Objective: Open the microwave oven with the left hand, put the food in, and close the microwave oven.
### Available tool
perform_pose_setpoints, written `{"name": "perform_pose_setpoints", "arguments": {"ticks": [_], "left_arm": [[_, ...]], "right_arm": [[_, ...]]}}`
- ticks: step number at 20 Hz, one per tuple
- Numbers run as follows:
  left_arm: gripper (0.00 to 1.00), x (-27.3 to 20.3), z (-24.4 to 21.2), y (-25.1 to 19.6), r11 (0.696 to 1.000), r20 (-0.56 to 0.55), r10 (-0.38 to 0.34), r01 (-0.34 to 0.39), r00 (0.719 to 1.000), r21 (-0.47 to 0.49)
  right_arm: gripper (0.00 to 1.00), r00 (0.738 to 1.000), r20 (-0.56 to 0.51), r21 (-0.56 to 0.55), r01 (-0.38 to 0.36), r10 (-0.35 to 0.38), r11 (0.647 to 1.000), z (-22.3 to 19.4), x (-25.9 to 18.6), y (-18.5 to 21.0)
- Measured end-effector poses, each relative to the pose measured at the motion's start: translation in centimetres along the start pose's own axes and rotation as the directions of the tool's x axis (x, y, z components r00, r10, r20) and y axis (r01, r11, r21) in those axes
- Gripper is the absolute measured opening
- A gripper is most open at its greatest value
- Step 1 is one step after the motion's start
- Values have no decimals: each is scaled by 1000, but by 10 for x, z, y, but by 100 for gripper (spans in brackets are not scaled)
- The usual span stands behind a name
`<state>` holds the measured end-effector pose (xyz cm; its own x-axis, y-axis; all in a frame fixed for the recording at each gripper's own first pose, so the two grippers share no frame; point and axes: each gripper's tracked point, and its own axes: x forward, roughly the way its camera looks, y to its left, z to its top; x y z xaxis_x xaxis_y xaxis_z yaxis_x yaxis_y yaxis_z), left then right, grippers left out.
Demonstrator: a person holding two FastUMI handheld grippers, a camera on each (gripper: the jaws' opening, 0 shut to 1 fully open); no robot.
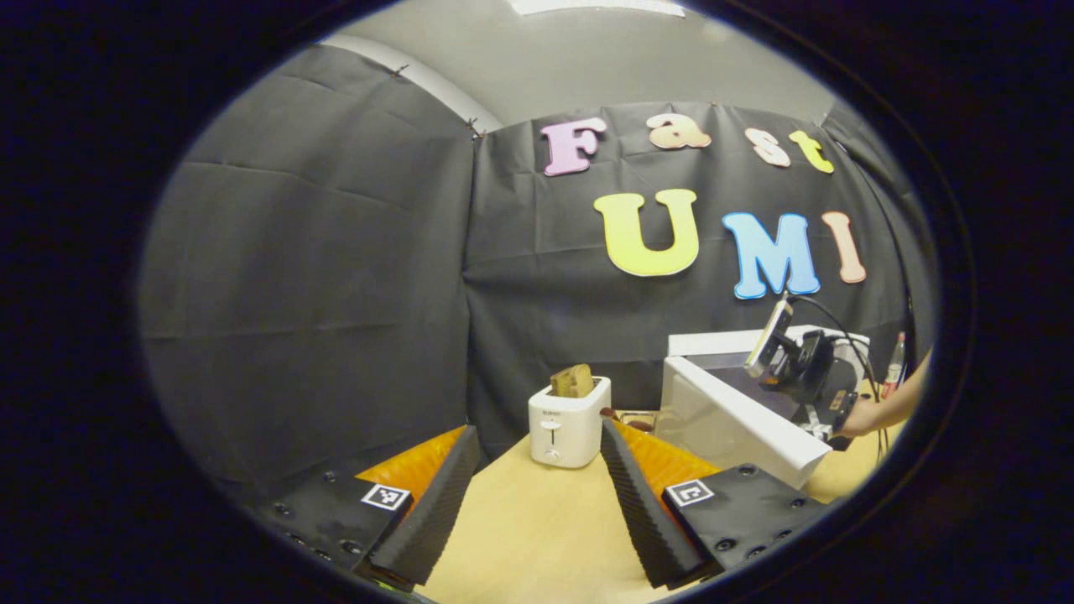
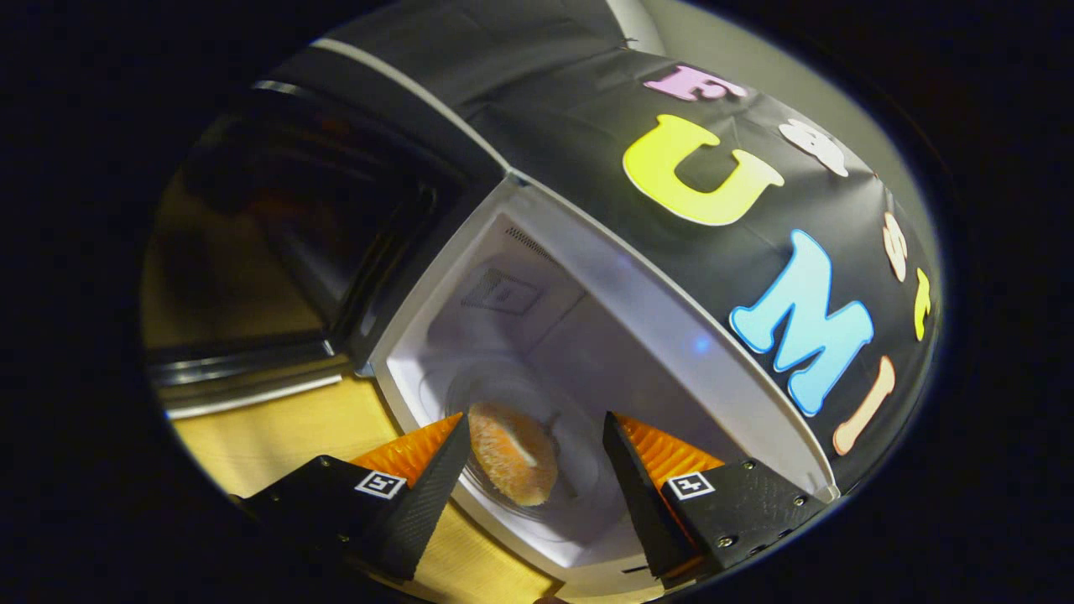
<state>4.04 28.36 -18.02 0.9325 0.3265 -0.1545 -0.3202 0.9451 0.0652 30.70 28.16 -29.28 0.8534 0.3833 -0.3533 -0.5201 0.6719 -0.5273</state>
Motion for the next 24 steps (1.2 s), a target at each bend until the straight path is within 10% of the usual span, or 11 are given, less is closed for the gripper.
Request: {"name": "perform_pose_setpoints", "arguments": {"ticks": [14,16,21,24], "left_arm": [[91,18,-58,-54,987,-110,-151,157,982,42],[84,15,-60,-66,983,-119,-179,182,977,18],[13,4,-52,-116,960,-117,-277,280,954,13],[12,-2,-49,-153,932,-129,-361,362,924,-19]], "right_arm": [[97,981,130,328,96,-145,940,66,-196,-66],[97,978,137,331,101,-154,938,65,-216,-71],[97,973,101,373,156,-207,915,48,-248,-95],[97,969,67,401,190,-236,896,35,-263,-107]]}}
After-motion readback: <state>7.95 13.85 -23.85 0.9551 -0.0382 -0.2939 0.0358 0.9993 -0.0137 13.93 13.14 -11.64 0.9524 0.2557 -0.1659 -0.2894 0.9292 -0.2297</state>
